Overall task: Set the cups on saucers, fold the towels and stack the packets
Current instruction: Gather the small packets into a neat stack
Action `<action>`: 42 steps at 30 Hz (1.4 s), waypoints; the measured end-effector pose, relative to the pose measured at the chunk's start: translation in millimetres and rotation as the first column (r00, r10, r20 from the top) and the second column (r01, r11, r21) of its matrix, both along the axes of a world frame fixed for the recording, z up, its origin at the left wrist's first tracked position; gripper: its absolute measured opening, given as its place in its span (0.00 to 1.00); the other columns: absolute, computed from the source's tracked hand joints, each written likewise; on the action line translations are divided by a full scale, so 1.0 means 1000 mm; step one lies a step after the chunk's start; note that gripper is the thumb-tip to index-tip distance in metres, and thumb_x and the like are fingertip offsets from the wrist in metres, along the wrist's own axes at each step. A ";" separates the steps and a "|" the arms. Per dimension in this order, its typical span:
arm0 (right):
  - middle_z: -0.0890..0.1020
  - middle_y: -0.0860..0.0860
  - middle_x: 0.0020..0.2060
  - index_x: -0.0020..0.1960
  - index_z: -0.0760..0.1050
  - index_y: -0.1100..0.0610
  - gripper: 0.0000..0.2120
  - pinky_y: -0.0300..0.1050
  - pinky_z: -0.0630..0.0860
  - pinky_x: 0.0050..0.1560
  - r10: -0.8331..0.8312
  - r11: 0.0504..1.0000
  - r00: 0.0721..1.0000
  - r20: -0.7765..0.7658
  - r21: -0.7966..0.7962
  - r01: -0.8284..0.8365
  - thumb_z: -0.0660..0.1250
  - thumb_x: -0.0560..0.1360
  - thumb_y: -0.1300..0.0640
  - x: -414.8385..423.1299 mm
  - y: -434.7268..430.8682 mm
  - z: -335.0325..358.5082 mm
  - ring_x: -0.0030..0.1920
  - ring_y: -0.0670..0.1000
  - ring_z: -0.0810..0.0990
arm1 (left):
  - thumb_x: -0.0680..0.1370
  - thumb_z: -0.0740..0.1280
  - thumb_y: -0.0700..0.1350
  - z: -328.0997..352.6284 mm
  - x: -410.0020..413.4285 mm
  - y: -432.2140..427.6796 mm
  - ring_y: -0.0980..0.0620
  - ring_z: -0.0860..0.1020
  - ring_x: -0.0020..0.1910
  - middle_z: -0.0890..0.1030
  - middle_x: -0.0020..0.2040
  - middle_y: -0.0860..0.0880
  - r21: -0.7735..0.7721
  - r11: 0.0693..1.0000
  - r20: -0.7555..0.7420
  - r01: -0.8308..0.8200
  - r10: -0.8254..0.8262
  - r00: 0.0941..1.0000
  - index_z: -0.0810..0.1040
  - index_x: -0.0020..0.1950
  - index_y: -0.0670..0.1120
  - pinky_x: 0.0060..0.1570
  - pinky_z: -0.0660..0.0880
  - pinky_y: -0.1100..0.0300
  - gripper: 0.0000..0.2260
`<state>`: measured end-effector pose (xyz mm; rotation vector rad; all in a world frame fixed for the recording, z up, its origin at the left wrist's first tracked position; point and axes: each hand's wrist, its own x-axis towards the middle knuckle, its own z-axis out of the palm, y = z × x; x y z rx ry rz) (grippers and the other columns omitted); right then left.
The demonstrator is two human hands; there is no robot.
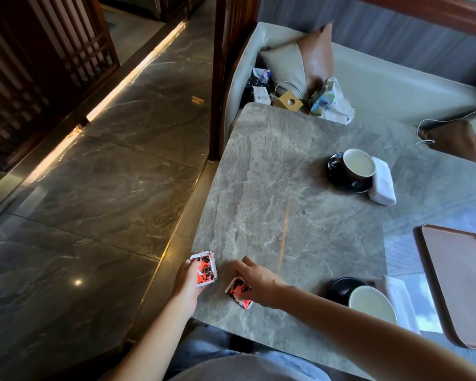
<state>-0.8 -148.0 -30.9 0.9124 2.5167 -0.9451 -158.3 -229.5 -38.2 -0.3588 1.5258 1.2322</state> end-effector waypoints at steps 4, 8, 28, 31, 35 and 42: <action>0.77 0.55 0.51 0.56 0.67 0.54 0.17 0.43 0.69 0.42 -0.135 0.990 0.991 0.017 -0.045 0.136 0.69 0.69 0.60 0.001 0.002 -0.002 0.45 0.55 0.75 | 0.79 0.59 0.41 0.004 0.002 0.004 0.50 0.76 0.38 0.77 0.41 0.45 0.022 1.000 0.025 -0.008 0.007 1.000 0.76 0.49 0.43 0.36 0.74 0.58 0.07; 0.81 0.55 0.43 0.51 0.74 0.58 0.08 0.43 0.71 0.40 -0.180 0.973 0.982 0.061 -0.133 0.187 0.67 0.73 0.58 0.004 0.014 0.003 0.42 0.54 0.79 | 0.80 0.57 0.42 0.009 0.002 0.003 0.50 0.76 0.39 0.78 0.38 0.47 0.031 0.999 0.021 -0.023 0.022 1.000 0.76 0.40 0.46 0.40 0.73 0.57 0.11; 0.73 0.50 0.62 0.67 0.65 0.54 0.18 0.33 0.70 0.54 -0.739 0.663 0.586 -0.331 -0.507 0.551 0.58 0.80 0.49 -0.037 -0.011 0.033 0.57 0.44 0.73 | 0.80 0.58 0.52 0.022 0.027 0.012 0.49 0.77 0.44 0.78 0.44 0.46 0.021 0.967 -0.202 0.253 -0.244 0.948 0.73 0.41 0.53 0.46 0.76 0.54 0.10; 0.73 0.51 0.62 0.70 0.62 0.49 0.21 0.38 0.72 0.53 -0.877 0.394 0.468 -0.107 -0.717 0.575 0.48 0.81 0.42 -0.040 -0.016 0.039 0.58 0.45 0.74 | 0.79 0.57 0.52 0.031 0.039 0.023 0.52 0.77 0.42 0.78 0.42 0.47 0.033 0.950 -0.226 0.311 -0.296 0.928 0.74 0.42 0.52 0.33 0.75 0.61 0.10; 0.76 0.49 0.56 0.66 0.66 0.47 0.21 0.46 0.74 0.55 -0.922 0.272 0.386 -0.035 -0.768 0.580 0.47 0.80 0.39 -0.037 -0.010 0.047 0.55 0.45 0.75 | 0.80 0.54 0.49 0.046 0.056 0.036 0.52 0.80 0.44 0.81 0.47 0.47 0.065 0.906 -0.303 0.419 -0.382 0.873 0.77 0.50 0.51 0.37 0.76 0.60 0.13; 0.81 0.45 0.47 0.55 0.73 0.47 0.17 0.46 0.74 0.60 -0.991 -0.044 0.094 0.094 -0.899 0.435 0.51 0.79 0.40 0.010 0.019 0.055 0.51 0.46 0.80 | 0.76 0.59 0.43 0.064 0.099 0.074 0.51 0.79 0.39 0.81 0.39 0.48 0.114 0.925 -0.265 0.364 -0.324 0.908 0.78 0.42 0.49 0.36 0.74 0.59 0.09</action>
